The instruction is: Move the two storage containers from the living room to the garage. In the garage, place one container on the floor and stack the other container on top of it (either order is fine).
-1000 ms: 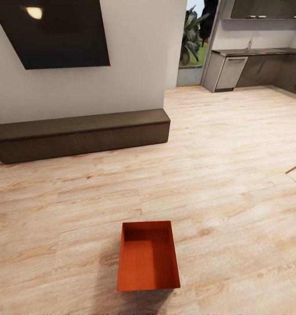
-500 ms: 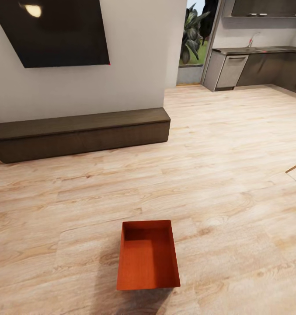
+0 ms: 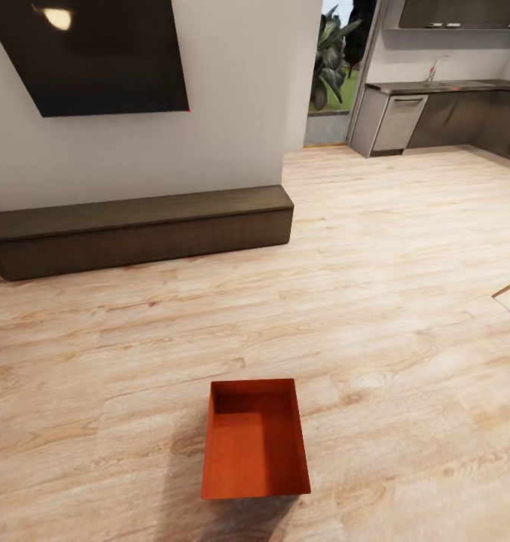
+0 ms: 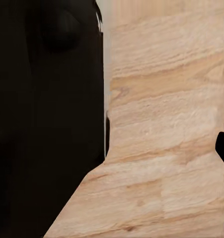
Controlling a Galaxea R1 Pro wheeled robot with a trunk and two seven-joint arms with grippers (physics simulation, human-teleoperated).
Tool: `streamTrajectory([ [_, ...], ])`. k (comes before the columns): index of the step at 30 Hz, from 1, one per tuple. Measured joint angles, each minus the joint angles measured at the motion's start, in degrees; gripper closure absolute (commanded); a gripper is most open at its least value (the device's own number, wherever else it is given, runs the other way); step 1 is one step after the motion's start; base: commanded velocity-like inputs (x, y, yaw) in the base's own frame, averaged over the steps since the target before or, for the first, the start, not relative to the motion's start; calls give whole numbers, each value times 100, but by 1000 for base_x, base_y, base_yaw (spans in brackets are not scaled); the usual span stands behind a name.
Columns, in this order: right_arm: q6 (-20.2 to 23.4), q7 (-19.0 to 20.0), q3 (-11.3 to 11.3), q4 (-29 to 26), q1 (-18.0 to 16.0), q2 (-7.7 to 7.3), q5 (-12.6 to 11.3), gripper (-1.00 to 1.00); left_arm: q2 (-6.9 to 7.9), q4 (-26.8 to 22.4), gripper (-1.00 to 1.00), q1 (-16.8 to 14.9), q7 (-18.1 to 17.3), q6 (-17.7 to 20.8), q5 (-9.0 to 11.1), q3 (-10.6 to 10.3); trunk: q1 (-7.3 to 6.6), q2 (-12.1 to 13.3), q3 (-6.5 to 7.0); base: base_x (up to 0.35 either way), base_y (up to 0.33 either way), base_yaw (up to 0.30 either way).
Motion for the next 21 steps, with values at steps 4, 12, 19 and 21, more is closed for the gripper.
streamTrajectory([
  [4, 930, -279, -33, -1654, -194, -271, -17, -100, 449, -1555, -100, -61, 31, 833, 3, 4, 0, 0, 0, 0, 0, 0],
  [12, -181, -578, -90, -1318, -1333, -342, -61, -100, 590, -1788, -100, -278, 49, 1260, 5, 15, 0, 0, 1, 0, 0, 0],
  [19, -278, -851, -84, -743, -2552, -269, -31, -100, 498, -1713, -100, -1143, 100, 1292, 6, 11, 0, 0, 2, 0, 0, 0],
  [21, -256, -872, -73, -670, -2771, -201, -16, -100, 311, -1697, -100, -1413, 124, 1294, -14, 2, 0, 0, 1, 0, 0, 0],
])
